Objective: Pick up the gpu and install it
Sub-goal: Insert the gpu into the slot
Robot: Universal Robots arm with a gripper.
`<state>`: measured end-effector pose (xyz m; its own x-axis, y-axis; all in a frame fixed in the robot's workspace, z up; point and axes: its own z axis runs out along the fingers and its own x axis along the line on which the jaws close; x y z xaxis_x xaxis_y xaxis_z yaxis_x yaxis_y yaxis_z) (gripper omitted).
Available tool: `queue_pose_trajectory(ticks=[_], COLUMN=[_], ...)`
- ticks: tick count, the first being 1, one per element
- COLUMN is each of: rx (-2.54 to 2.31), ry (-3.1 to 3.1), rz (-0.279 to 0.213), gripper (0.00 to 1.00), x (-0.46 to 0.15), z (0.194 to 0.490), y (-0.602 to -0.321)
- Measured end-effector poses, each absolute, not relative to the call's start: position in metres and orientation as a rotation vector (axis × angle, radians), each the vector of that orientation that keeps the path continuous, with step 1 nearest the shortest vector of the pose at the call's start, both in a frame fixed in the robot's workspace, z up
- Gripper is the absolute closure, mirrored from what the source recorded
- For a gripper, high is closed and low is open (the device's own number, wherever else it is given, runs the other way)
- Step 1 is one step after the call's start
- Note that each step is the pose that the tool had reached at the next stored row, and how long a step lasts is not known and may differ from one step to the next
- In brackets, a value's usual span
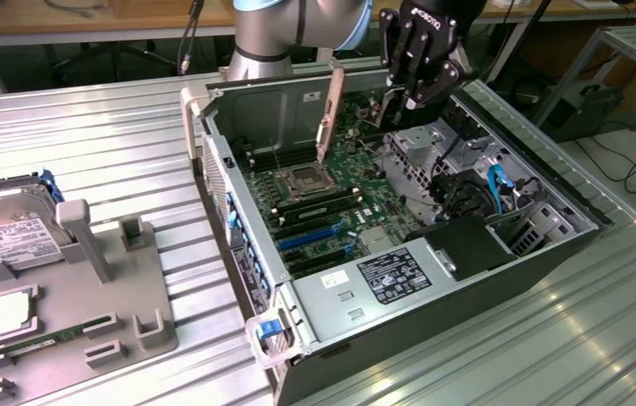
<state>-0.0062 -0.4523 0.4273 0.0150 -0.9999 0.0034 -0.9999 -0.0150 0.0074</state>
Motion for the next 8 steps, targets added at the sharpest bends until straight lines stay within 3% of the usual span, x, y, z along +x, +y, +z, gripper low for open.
queue_pose_trajectory(ticks=[8], rx=[2.256], ry=[-2.175], rz=[-0.004], gripper=[0.73], x=[-0.0138], z=[0.4272], y=[-0.4522])
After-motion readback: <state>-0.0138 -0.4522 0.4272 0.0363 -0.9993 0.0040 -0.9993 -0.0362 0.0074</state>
